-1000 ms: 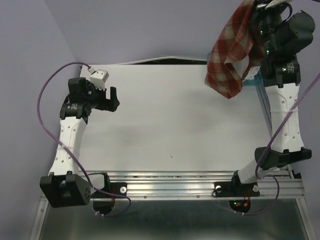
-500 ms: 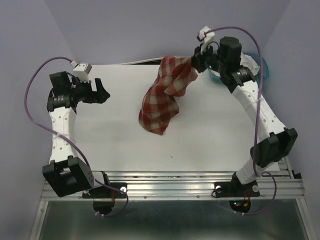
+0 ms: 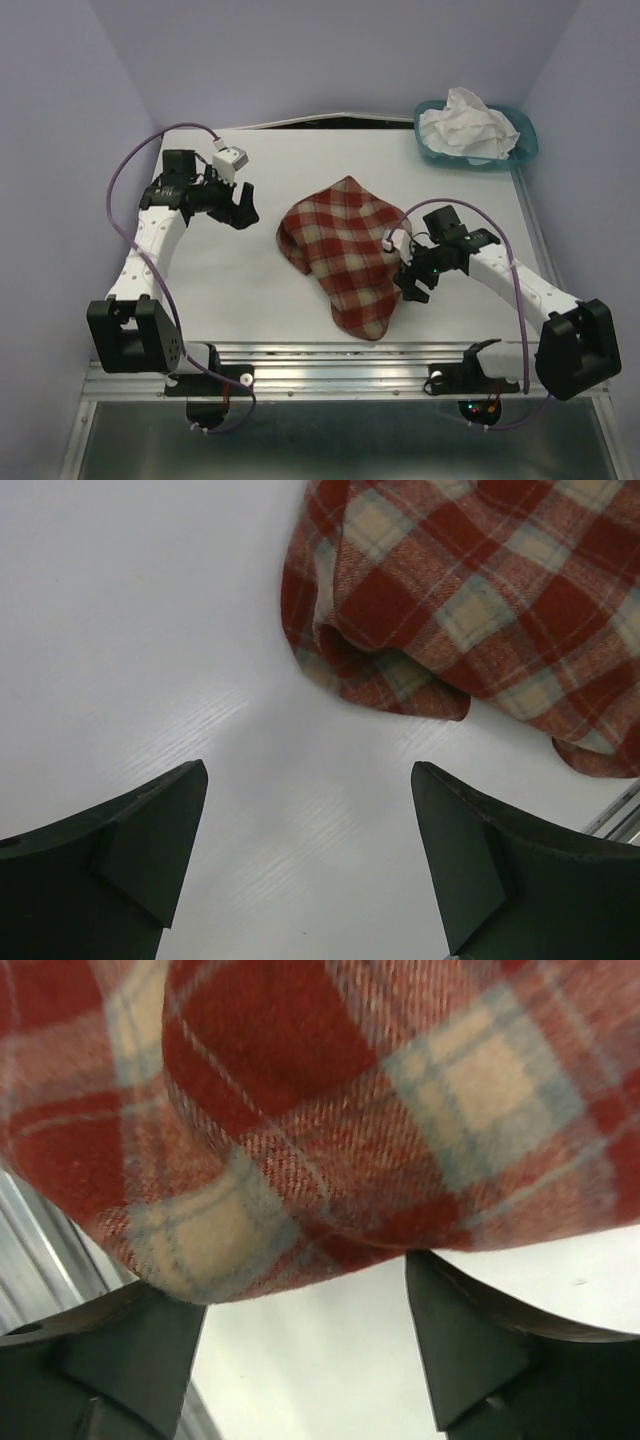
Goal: Fold and stack the skirts
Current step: Move the skirt to the center of the board, then flatten the skirt out
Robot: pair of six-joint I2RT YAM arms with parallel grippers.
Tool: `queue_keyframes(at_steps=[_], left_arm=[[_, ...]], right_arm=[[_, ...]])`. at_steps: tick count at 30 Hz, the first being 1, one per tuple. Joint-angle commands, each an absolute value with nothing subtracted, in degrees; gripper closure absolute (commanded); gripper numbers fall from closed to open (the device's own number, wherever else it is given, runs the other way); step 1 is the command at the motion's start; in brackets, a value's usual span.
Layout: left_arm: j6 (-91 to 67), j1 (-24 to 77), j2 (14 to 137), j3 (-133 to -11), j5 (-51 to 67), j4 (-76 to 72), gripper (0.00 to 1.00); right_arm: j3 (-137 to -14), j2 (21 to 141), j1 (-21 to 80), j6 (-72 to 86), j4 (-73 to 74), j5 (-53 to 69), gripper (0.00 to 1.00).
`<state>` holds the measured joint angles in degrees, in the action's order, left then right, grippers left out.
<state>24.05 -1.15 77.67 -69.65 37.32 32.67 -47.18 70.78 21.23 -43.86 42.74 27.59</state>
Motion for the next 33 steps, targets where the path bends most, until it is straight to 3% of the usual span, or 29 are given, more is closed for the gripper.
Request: queue_keyframes(at_steps=[1,4,8,16,25,30,33], left_arm=[[23.9,3.5,84.0,-76.3,34.4,29.7,0.08],[23.7,6.5,90.1,-81.5,32.7,29.5,0.09],[21.8,12.0,99.4,-91.2,30.5,28.0,0.09],[15.7,17.6,125.3,-124.9,33.0,33.0,0.08],[12.9,22.1,133.8,-126.5,33.3,28.8,0.09],[12.5,23.6,135.6,-125.2,32.9,28.2,0.28],[11.3,23.6,136.8,-125.1,34.4,27.8,0.4]], right_arm=[[-53.3,75.7,21.8,-44.7,48.5,24.8,0.08],[-60.6,78.4,21.8,-39.1,49.9,21.5,0.01],[-68.3,77.5,16.6,-32.0,50.3,25.6,0.0],[-80.2,93.1,-0.3,-19.3,55.4,40.2,0.0],[-75.2,105.2,-0.8,-1.1,36.2,40.1,0.04],[-73.3,110.3,-0.8,3.4,30.0,40.8,0.16],[-73.4,112.8,-0.8,5.9,27.3,42.1,0.32]])
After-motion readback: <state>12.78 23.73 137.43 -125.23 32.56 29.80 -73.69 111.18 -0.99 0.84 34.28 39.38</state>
